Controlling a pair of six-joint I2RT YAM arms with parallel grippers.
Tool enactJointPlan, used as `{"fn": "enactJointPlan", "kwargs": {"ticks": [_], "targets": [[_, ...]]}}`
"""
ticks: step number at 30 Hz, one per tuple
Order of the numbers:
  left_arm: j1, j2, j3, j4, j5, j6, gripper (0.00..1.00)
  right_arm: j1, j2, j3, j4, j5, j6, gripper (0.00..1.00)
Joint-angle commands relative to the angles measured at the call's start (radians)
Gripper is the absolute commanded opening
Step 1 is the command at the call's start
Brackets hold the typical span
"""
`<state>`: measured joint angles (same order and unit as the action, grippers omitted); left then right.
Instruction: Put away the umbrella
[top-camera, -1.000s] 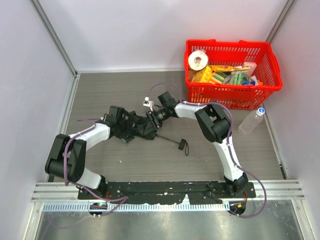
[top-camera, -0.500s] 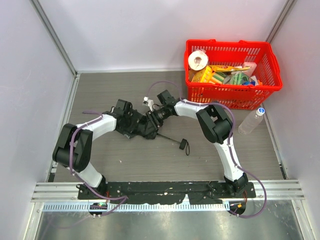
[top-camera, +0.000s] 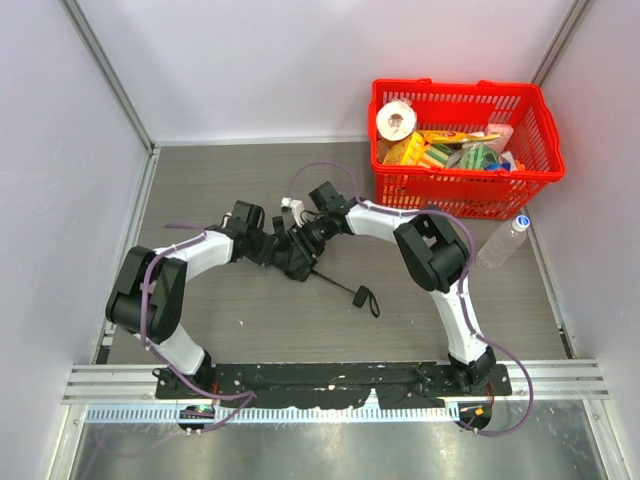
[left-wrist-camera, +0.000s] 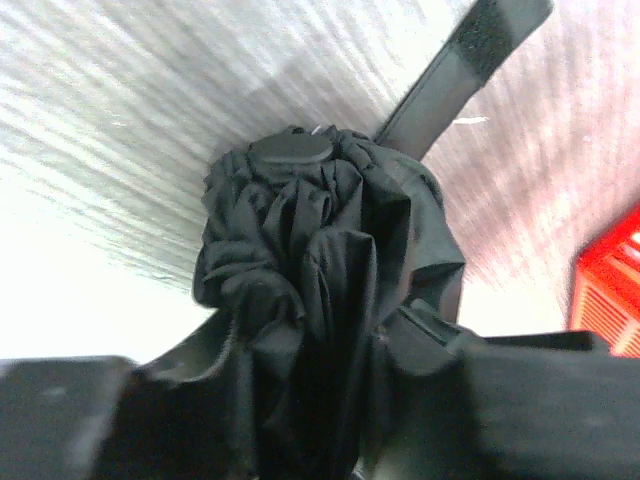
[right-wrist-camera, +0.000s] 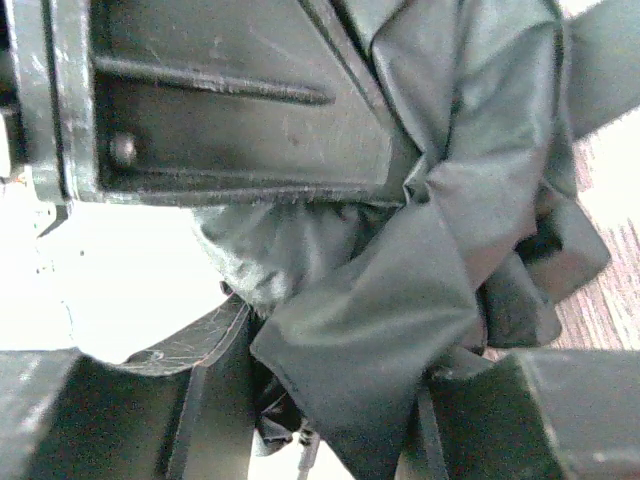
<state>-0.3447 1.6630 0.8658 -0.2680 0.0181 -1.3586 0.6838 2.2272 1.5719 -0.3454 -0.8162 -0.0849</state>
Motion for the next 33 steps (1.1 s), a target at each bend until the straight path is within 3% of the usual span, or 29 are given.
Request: {"fn": "enactJointPlan", "kwargs": {"ticks": [1, 4, 5, 7, 8, 9, 11, 16, 20, 23, 27, 33], "targets": [[0.0, 0.113, -0.09, -0.088, -0.211, 0.069, 0.11, 0.051, -0.046, -0.015, -0.015, -0.021, -0.044, 0.01], [-0.002, 0.109, -0.108, -0.092, -0.188, 0.069, 0.03, 0.051, -0.051, -0.012, -0.007, 0.034, -0.01, 0.01], [-0.004, 0.106, -0.114, -0.1, -0.181, 0.07, 0.0, 0.051, -0.06, -0.007, -0.009, 0.064, 0.016, 0.06], [-0.004, 0.092, -0.125, -0.114, -0.162, 0.069, 0.0, 0.053, -0.095, -0.012, -0.007, 0.141, 0.059, 0.23], [-0.004, 0.084, -0.126, -0.126, -0.153, 0.067, 0.0, 0.054, -0.113, -0.016, -0.007, 0.161, 0.068, 0.36], [-0.004, 0.077, -0.128, -0.137, -0.146, 0.07, 0.0, 0.056, -0.164, -0.045, 0.006, 0.229, 0.107, 0.58], [-0.004, 0.057, -0.125, -0.164, -0.127, 0.066, 0.0, 0.059, -0.24, -0.085, 0.031, 0.273, 0.128, 0.75], [-0.004, -0.005, -0.094, -0.25, -0.09, 0.056, 0.0, 0.1, -0.437, -0.235, 0.081, 0.48, 0.105, 0.78], [-0.004, -0.064, -0.073, -0.301, -0.052, 0.053, 0.0, 0.201, -0.54, -0.383, 0.224, 0.676, 0.07, 0.79], [0.007, -0.138, -0.064, -0.319, -0.023, 0.033, 0.0, 0.204, -0.593, -0.412, 0.263, 0.802, 0.176, 0.79], [0.03, -0.221, -0.028, -0.362, 0.077, -0.007, 0.0, 0.198, -0.679, -0.458, 0.293, 0.659, 0.192, 0.8], [0.033, -0.206, 0.064, -0.531, 0.121, -0.04, 0.0, 0.249, -0.657, -0.377, 0.235, 0.645, 0.106, 0.85]]}}
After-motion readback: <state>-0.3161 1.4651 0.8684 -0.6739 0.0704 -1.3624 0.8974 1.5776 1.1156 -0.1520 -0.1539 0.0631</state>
